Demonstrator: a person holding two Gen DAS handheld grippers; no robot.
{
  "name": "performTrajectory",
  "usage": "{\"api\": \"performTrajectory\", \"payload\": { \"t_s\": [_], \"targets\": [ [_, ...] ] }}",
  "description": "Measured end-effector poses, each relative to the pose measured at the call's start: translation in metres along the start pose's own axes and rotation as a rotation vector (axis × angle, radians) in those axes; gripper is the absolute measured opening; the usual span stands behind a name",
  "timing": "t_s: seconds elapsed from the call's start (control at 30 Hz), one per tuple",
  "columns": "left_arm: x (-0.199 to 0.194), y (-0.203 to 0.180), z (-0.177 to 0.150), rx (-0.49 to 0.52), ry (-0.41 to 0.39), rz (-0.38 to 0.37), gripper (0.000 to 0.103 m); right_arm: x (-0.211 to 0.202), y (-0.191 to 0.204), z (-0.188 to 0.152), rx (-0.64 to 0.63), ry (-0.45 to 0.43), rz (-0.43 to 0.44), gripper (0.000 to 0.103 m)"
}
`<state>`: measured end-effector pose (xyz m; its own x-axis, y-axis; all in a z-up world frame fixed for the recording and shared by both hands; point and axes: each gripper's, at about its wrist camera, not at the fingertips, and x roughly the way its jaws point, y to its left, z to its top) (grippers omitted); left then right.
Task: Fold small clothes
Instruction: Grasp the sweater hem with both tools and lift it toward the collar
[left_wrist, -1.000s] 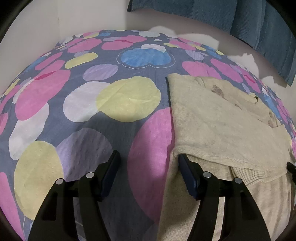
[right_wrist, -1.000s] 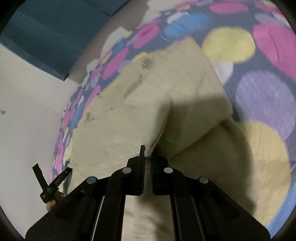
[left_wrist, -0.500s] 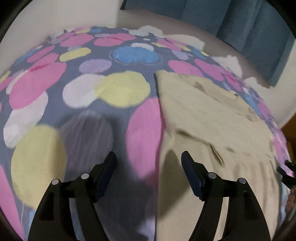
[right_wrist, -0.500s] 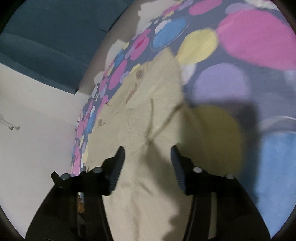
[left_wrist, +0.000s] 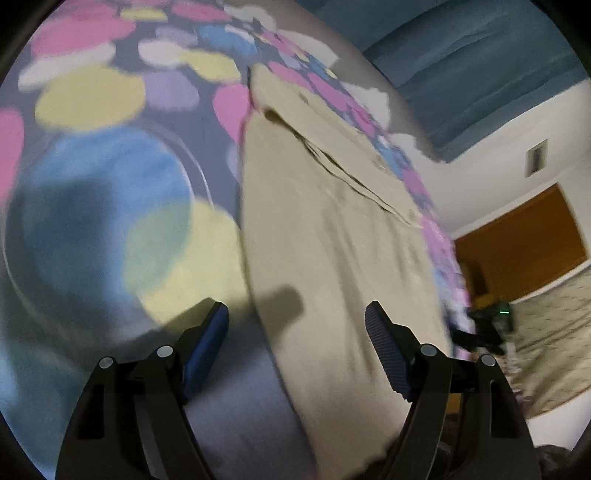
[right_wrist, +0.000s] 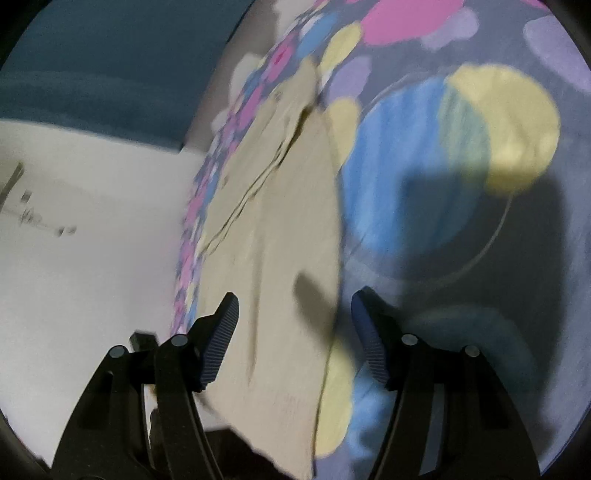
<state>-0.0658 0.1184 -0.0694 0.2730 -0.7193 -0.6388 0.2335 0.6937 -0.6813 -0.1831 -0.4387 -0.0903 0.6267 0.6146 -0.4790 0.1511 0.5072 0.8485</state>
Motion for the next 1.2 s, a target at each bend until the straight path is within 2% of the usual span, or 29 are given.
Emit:
{"api": "performTrajectory", "payload": {
  "t_s": [0.27, 0.6, 0.67, 0.73, 0.77, 0.83, 0.87, 0.93, 1.03, 1.07, 1.1, 1.2],
  "targets": [
    [0.003, -0.015, -0.026, -0.031, 0.051, -0.111, 0.075, 0.01, 0.014, -0.032, -0.031, 0.101, 0.114, 0.066],
    [0.024, -0.047, -0.041, 0.02, 0.109, -0.142, 0.074, 0.028, 0.034, -0.05, -0.078, 0.195, 0.181, 0.067],
    [0.028, -0.047, -0.044, -0.007, 0.128, -0.196, 0.07, 0.034, 0.038, -0.05, -0.088, 0.207, 0.184, 0.067],
    [0.03, -0.047, -0.048, -0.014, 0.144, -0.211, 0.061, 0.038, 0.041, -0.051, -0.097, 0.213, 0.18, 0.067],
    [0.031, -0.046, -0.049, -0.01, 0.147, -0.201, 0.059, 0.037, 0.041, -0.05, -0.098, 0.214, 0.18, 0.067],
    [0.03, -0.044, -0.052, 0.002, 0.149, -0.17, 0.046, 0.037, 0.041, -0.05, -0.092, 0.214, 0.182, 0.066],
    [0.031, -0.042, -0.052, 0.003, 0.15, -0.159, 0.042, 0.036, 0.04, -0.051, -0.095, 0.22, 0.176, 0.063],
    [0.033, -0.04, -0.054, 0.009, 0.157, -0.13, 0.024, 0.036, 0.039, -0.054, -0.114, 0.243, 0.149, 0.055],
    [0.035, -0.04, -0.057, 0.038, 0.165, -0.09, 0.006, 0.04, 0.034, -0.058, -0.139, 0.273, 0.086, 0.028],
    [0.035, -0.04, -0.056, 0.042, 0.165, -0.091, 0.005, 0.043, 0.032, -0.059, -0.141, 0.282, 0.056, 0.011],
    [0.033, -0.04, -0.056, 0.044, 0.16, -0.091, 0.005, 0.044, 0.03, -0.06, -0.139, 0.282, 0.044, 0.005],
    [0.022, -0.043, -0.05, 0.053, 0.125, -0.109, 0.004, 0.036, 0.039, -0.053, -0.147, 0.239, 0.078, 0.004]
  ]
}}
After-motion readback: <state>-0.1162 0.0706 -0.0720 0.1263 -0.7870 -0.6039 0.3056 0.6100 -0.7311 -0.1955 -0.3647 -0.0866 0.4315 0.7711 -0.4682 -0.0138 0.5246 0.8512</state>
